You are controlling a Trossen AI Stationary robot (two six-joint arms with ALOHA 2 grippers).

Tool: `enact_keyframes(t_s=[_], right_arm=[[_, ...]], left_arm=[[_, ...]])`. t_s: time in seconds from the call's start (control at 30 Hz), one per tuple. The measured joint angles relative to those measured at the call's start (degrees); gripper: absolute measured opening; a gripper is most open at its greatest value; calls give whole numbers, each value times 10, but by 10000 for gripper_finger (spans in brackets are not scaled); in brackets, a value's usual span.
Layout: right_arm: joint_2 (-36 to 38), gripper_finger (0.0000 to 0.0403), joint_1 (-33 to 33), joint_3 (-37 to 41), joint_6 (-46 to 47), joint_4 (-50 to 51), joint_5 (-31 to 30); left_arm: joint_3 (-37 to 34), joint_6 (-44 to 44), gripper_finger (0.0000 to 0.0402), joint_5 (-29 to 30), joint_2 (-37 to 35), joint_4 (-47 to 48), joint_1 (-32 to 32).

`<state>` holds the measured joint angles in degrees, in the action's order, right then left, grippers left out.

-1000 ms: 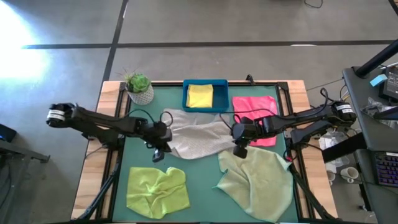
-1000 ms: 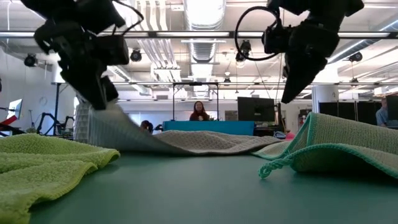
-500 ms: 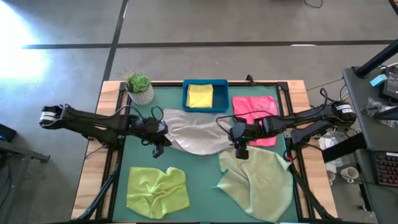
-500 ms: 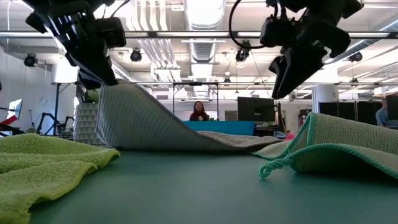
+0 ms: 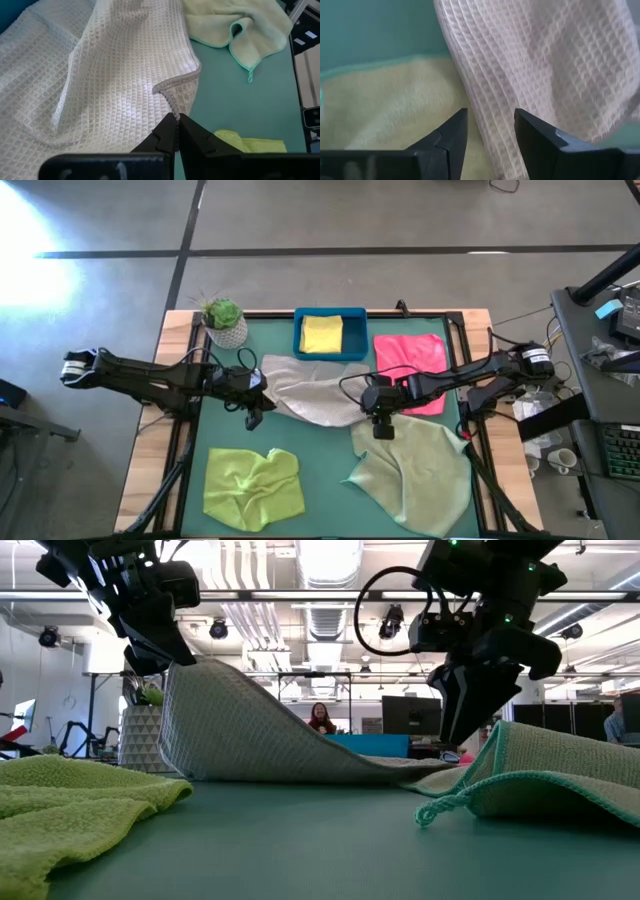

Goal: Fold microfiber towels
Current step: Fold the gray microfiber cloth

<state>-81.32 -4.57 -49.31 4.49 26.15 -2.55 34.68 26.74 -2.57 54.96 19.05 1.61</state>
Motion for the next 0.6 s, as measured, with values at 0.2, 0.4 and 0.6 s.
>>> enact_keyframes(t_s=[0.2,0.4,0.6], right_arm=[[-2,154,-1,-1,-8,-53,0],[-10,158,-1,-1,-31,-66,0],[-25,158,-1,-1,-31,-59,0]], left_arm=[[6,1,0,0,-3,-1,0],[14,0,0,0,-3,0,0],[33,-1,0,0,-8,0,0]])
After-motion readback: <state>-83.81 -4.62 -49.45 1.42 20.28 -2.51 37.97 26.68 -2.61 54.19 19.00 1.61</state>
